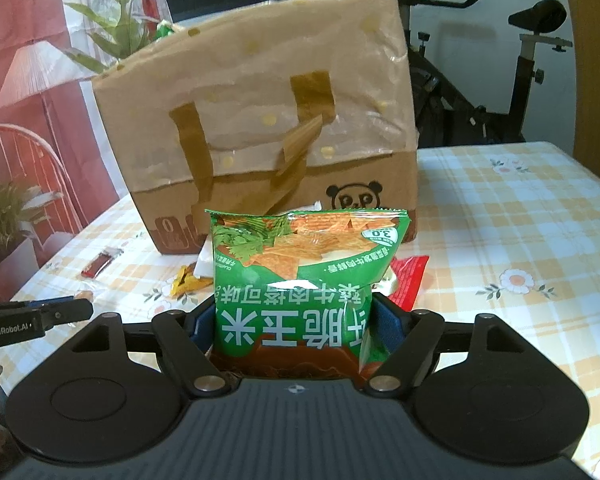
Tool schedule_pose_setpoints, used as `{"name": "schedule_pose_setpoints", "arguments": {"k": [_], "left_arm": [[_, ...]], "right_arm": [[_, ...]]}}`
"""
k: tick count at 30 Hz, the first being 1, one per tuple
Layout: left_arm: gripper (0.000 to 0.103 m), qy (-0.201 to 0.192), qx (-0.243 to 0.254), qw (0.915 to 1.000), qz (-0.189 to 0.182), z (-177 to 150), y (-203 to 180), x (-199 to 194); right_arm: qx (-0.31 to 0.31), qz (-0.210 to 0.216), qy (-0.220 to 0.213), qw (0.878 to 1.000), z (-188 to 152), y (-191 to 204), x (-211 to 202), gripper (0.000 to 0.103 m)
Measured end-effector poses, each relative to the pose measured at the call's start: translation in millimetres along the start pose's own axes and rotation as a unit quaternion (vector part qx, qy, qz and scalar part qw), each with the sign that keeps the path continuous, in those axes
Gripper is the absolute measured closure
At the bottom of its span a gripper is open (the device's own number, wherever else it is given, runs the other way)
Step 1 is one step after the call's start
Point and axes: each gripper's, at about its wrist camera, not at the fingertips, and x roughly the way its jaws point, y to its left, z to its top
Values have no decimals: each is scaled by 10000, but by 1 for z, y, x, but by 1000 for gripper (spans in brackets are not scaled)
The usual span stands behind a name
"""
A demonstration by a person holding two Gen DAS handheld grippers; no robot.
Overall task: Organize snacks
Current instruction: 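Close the left tool on the clear snack packet, then carry the clear snack packet and corn chip bag over the box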
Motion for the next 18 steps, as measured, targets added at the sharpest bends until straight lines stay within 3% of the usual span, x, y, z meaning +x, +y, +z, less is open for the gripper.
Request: {"name": "schedule_pose_setpoints", "arguments": {"k": [7,18], "left_arm": [[81,-258,165,9995,84,16,1,-11],[81,-1221,22,9914,-465,116,-2,-51]], "right_arm": [[-80,-43,-206,9997,5,0,-10,25],[-652,323,-1232,9897,72,12,-50,25]]}}
